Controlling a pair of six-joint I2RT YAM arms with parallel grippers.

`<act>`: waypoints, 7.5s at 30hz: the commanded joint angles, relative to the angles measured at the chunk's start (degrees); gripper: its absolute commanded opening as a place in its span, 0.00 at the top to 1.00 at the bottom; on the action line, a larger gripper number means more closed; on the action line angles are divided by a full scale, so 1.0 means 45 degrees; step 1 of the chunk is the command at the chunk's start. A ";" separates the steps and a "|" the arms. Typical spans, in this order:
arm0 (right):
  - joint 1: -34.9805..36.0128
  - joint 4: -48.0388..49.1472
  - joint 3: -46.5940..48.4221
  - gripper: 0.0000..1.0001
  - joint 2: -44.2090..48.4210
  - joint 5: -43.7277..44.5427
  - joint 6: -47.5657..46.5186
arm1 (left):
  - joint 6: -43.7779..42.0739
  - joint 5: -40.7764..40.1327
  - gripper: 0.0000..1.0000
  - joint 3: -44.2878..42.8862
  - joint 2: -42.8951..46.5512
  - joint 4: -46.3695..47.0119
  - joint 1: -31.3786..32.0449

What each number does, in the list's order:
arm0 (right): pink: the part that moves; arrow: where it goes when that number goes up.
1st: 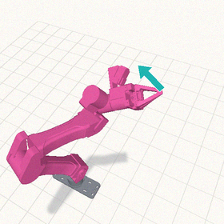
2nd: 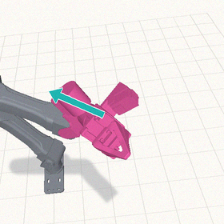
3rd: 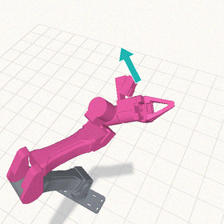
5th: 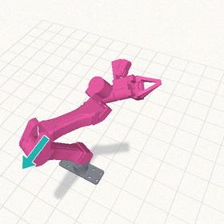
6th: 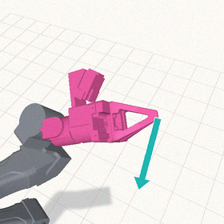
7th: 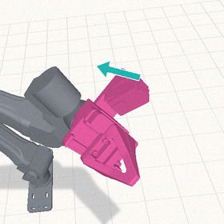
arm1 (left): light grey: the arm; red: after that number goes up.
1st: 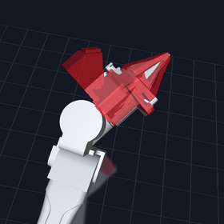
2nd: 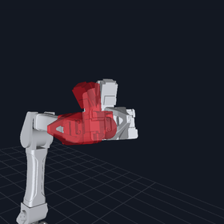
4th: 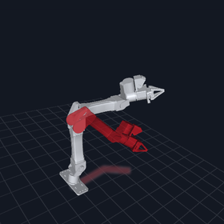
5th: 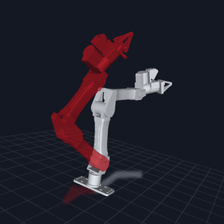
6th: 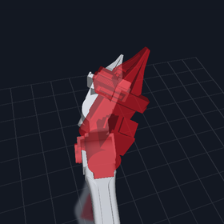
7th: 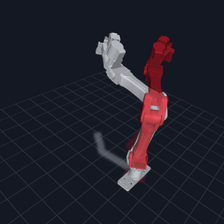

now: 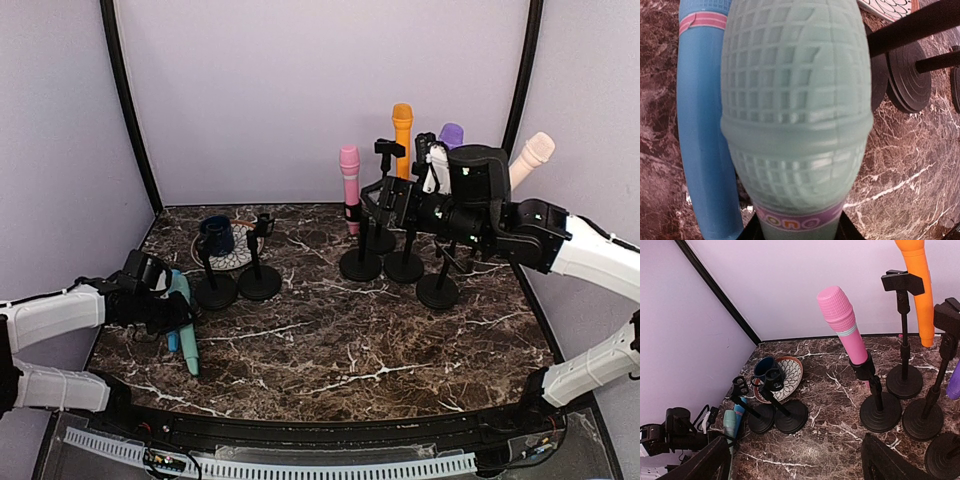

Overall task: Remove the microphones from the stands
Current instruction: Place the microphone at the corner of the board, then pick up the microphone stand with the microphone from the corner of the board, then place the microphone stand with the microphone at the center of the board, then unscrew the knob on the microphone stand.

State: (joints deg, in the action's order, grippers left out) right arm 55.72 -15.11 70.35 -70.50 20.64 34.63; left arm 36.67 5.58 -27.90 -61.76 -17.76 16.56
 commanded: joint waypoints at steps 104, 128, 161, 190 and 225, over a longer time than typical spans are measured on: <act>-0.5409 -0.4243 0.1837 0.09 0.2279 0.4184 -0.1781 | -0.8747 -0.0841 0.04 -0.3898 0.0742 0.0311 -0.0710; -0.5879 -0.2018 0.0049 0.72 0.3829 0.4271 -0.2153 | -0.8812 -0.1077 0.04 -0.3747 0.0801 0.0473 -0.0711; -0.2690 0.1289 0.0201 0.85 0.2982 -0.3581 -0.2815 | -0.8408 0.3039 0.17 -0.3412 0.3119 0.2040 0.2939; 0.0467 0.6212 0.0234 0.77 -0.0499 -0.0990 -0.3409 | 0.0083 0.1299 0.21 -0.1300 -0.1443 0.9667 0.7044; 0.0464 0.5646 -0.1103 0.36 0.0510 0.0159 -0.2862 | 0.1625 0.1912 0.61 -0.2905 -0.5455 1.1775 0.7668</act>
State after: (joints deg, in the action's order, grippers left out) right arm 57.39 8.16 65.98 -69.30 20.69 21.50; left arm 42.98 13.54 -38.63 -85.65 32.14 50.76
